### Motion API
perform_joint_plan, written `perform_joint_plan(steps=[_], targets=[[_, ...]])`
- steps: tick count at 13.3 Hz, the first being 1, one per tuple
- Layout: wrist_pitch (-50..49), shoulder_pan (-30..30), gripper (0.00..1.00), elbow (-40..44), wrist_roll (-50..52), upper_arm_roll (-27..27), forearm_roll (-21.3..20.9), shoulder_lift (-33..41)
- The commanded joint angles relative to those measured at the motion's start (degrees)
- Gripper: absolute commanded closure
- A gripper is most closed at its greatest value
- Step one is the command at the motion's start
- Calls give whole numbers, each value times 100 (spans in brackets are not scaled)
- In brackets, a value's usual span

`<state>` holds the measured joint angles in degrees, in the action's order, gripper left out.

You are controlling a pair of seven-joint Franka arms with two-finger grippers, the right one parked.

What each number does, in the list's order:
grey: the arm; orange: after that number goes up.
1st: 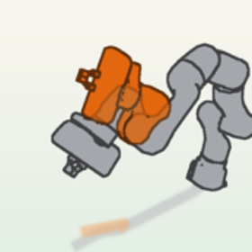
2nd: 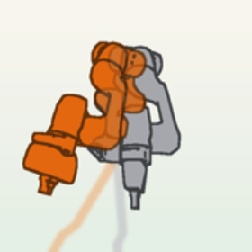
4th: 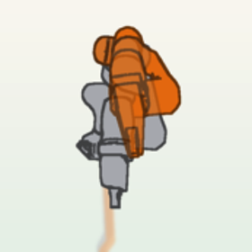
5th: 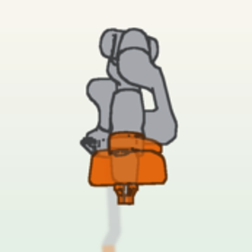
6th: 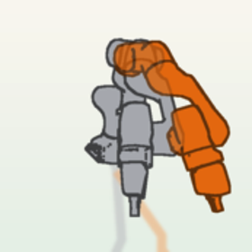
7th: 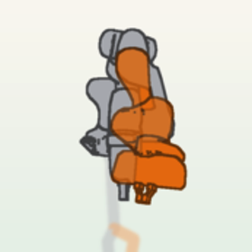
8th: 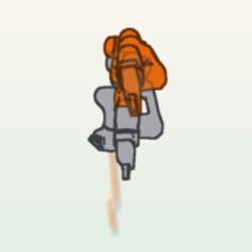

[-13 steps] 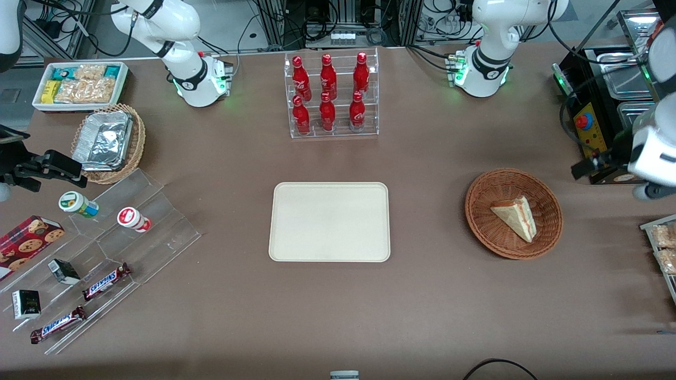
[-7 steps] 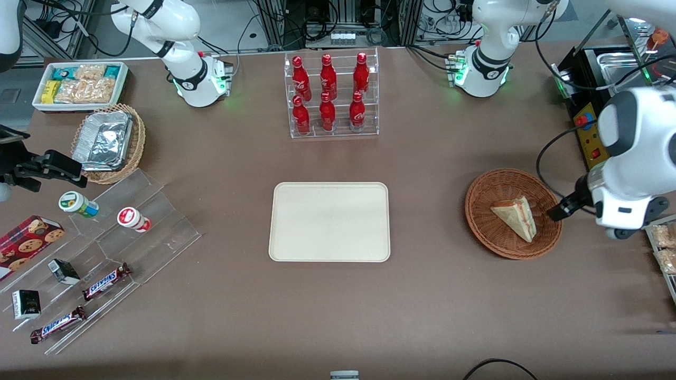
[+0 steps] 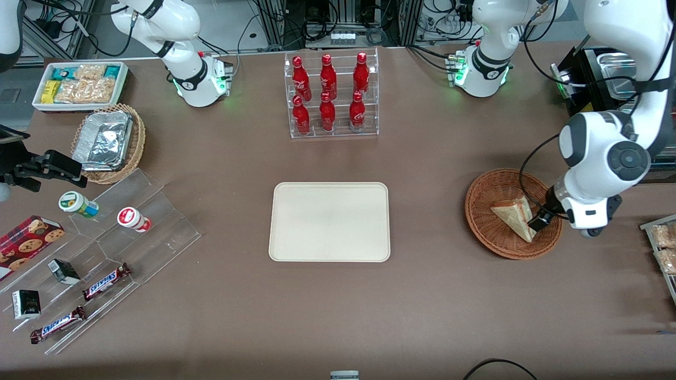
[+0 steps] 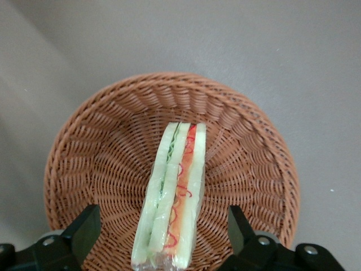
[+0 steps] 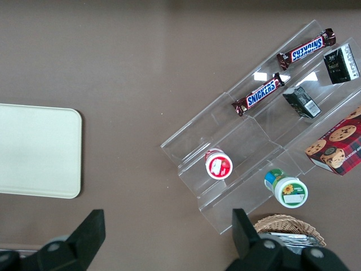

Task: Place sandwich from basket to tray
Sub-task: 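Lower the left gripper onto the sandwich and close on it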

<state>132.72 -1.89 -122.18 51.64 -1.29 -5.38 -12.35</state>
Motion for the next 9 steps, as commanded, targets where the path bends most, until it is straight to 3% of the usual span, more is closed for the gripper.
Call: perform_joint_plan(steps=[1, 9], targets=[[351, 4, 0, -358, 301, -38, -51, 57], [553, 145, 0, -543, 355, -47, -51, -101]])
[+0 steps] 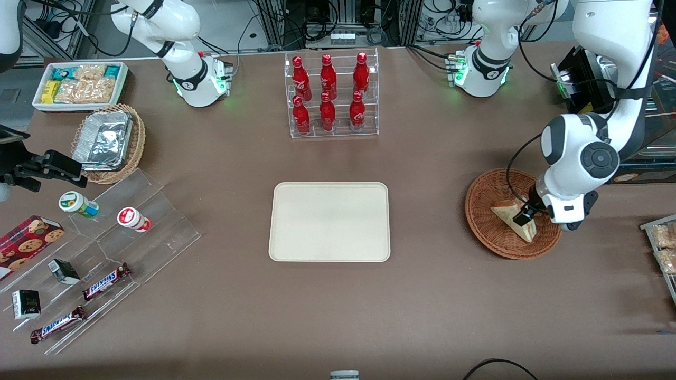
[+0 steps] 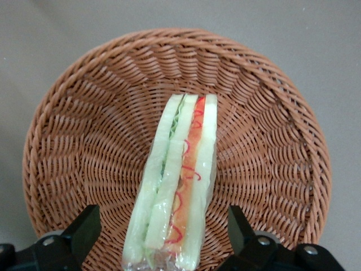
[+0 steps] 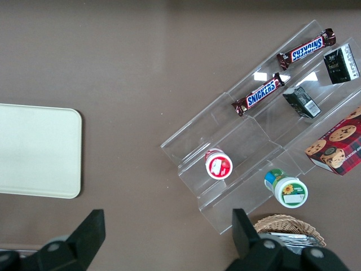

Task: Place sandwich from basket to tray
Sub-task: 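Lower the left gripper onto the sandwich and close on it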

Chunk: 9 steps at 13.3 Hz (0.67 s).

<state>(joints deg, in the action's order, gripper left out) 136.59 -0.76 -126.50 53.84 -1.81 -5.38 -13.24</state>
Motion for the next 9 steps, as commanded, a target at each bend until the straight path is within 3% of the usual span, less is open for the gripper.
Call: perform_joint_plan(steps=[1, 2, 3, 4, 5, 6, 9], targets=[[166, 49, 0, -111, 144, 5, -51, -12], [166, 49, 1, -120, 153, 5, -51, -38], [175, 49, 21, -111, 249, 5, -42, -64], [175, 49, 55, -103, 398, 5, -51, -65], [175, 58, 82, -85, 426, 5, -51, -65], [166, 58, 98, -85, 435, 5, -51, -65], [96, 41, 100, -41, 426, 5, -51, -12]])
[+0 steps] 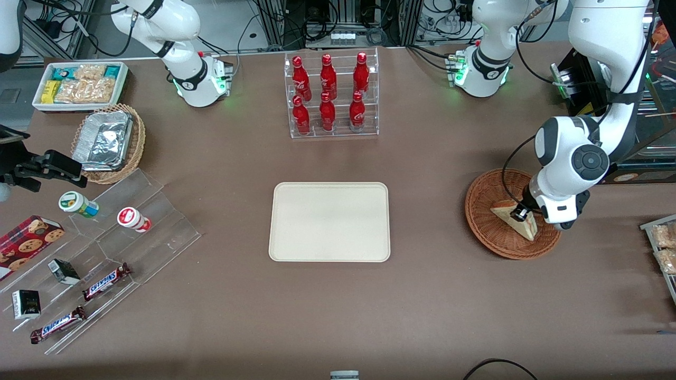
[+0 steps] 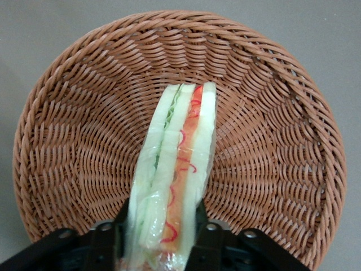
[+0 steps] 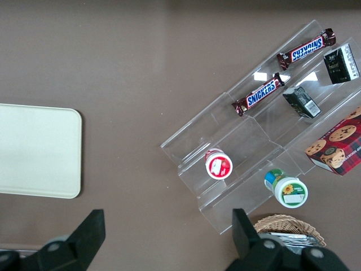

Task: Place sandwich from basket to tray
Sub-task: 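Lift the sandwich out of the basket and carry it over the tray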

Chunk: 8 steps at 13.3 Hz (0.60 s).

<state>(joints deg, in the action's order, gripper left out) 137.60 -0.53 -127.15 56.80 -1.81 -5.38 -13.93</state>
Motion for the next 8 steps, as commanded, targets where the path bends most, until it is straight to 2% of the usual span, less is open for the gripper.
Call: perform_joint_plan(steps=[1, 3, 8], targets=[[-101, 35, 100, 93, 60, -21, -86, 100], [-757, 245, 100, 452, -54, -30, -148, 206], [-3201, 728, 100, 2121, -968, -47, -122, 522]])
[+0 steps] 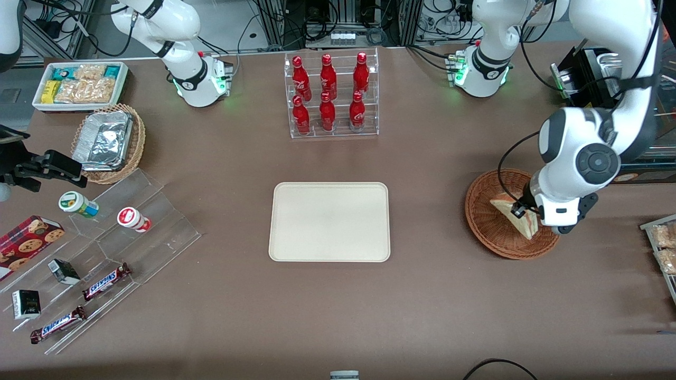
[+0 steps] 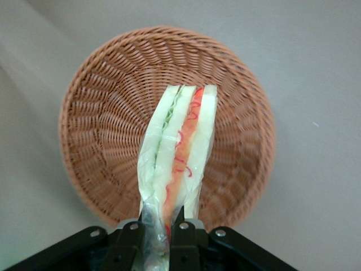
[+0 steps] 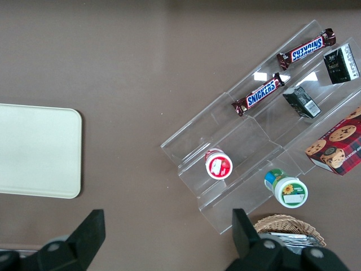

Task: Place sandwich from basket to tray
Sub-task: 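Lift the sandwich out of the basket and carry it over the tray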

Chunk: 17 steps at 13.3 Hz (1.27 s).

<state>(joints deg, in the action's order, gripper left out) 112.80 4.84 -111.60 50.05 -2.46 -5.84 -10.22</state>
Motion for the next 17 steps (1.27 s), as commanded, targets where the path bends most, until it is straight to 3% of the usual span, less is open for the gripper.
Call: perform_joint_plan(steps=[1, 5, 11, 17], targets=[[-1046, 350, 100, 883, -303, 8, -67, 186], [-1611, 1342, 100, 1834, -294, 8, 3, 204], [-1121, 2538, 100, 2002, -566, 8, 363, -50], [-23, 3357, 100, 2011, -628, 17, 329, -1385]])
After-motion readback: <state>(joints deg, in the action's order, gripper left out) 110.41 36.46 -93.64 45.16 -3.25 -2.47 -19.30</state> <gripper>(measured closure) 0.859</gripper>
